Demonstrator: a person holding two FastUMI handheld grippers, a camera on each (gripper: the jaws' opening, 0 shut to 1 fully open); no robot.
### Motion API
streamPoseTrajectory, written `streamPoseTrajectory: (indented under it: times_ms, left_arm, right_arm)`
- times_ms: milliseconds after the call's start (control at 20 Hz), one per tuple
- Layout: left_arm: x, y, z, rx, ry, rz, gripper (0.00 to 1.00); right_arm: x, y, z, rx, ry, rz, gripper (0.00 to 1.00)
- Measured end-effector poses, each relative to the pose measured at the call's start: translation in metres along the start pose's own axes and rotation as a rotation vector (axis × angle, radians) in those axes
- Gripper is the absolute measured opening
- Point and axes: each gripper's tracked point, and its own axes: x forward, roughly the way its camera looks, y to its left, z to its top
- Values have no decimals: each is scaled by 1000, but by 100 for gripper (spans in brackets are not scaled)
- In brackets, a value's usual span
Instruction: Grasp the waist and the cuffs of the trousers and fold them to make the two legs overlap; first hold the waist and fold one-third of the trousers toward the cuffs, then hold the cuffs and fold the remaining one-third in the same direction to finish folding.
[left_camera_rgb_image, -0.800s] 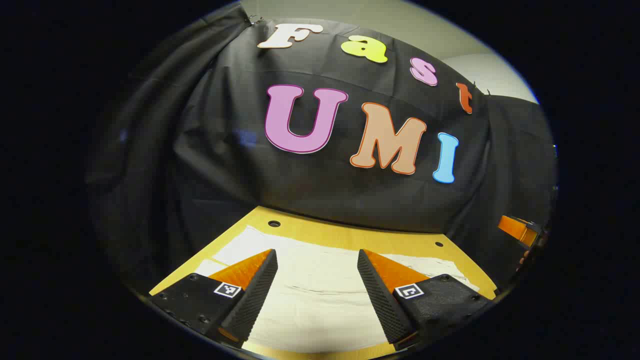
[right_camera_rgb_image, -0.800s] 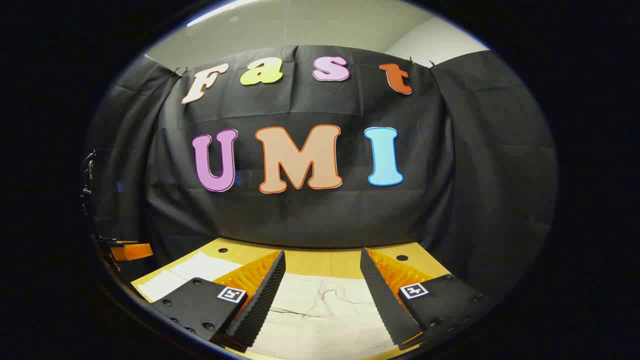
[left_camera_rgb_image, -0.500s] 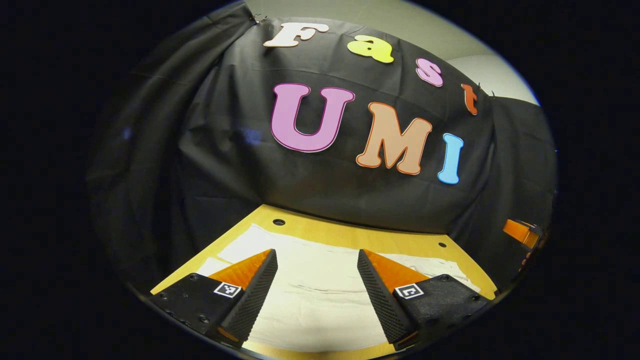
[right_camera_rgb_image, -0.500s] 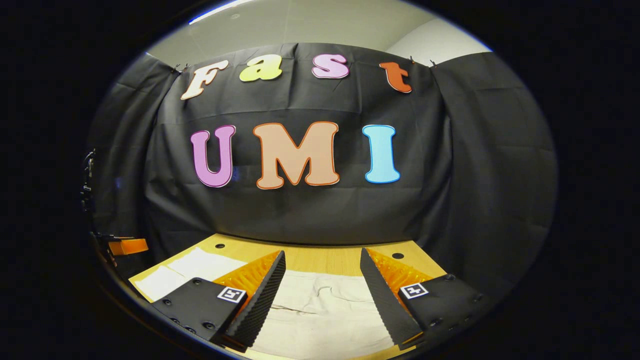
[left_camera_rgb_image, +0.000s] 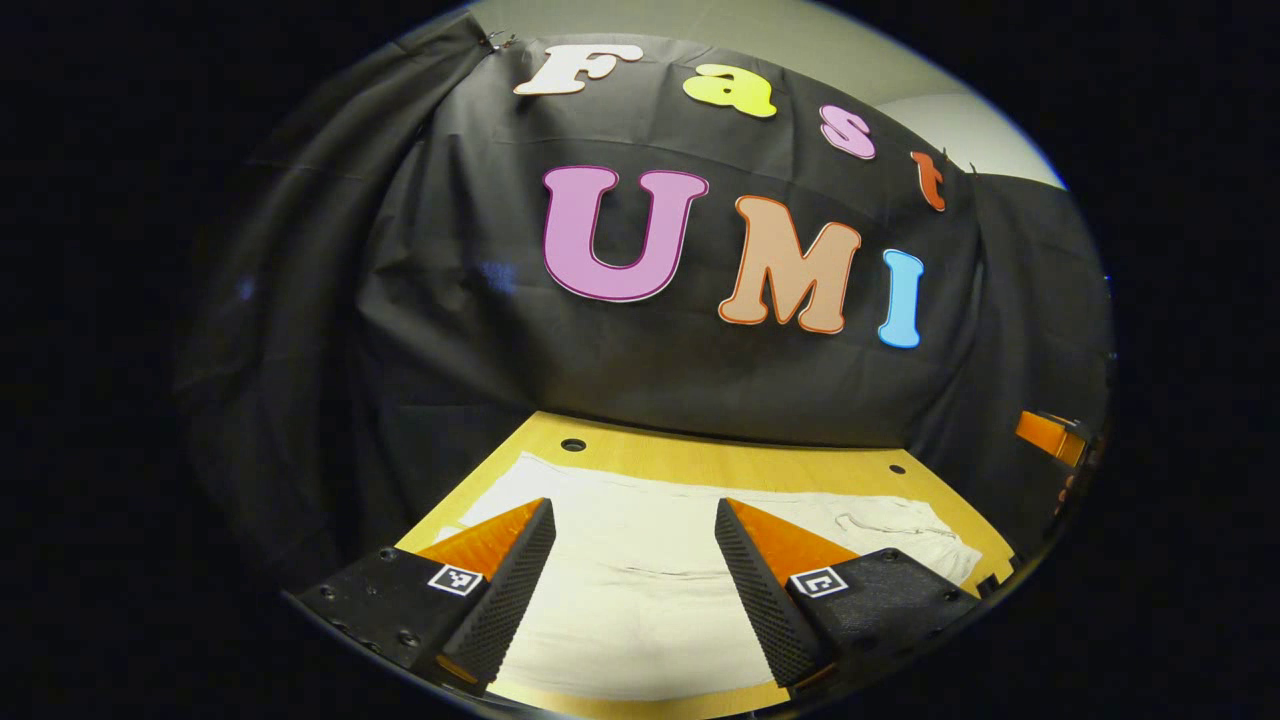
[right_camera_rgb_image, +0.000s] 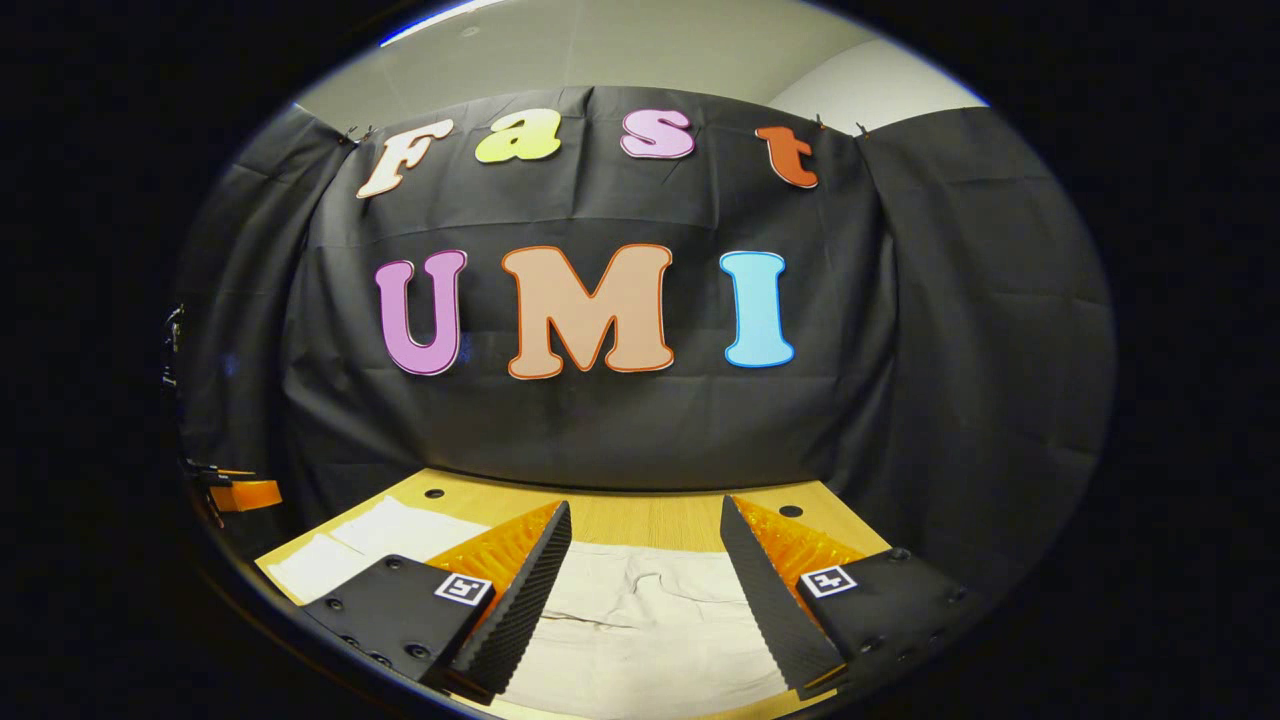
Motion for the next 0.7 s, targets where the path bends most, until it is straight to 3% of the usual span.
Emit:
streamPoseTrajectory:
  times_ms: [100,150,400,450,500,700]
  left_arm:
    - [-1,7,-1,14,2,-16,95]
    - [-1,11,-3,24,5,-19,95]
    - [-3,35,-27,113,81,-68,95]
    - [-4,38,-34,135,96,-88,95]
    - [-8,41,-42,162,123,-110,95]
    - [-22,54,-86,254,266,-192,95]
  right_arm:
    - [-2,1,-5,-12,4,-7,92]
    - [-3,2,-7,-17,6,-10,96]
    - [-10,6,-11,-5,15,-20,96]
    - [-12,5,-14,-8,17,-26,92]
    - [-14,4,-15,-15,22,-32,96]
    - [-22,-6,-22,-13,48,-56,96]
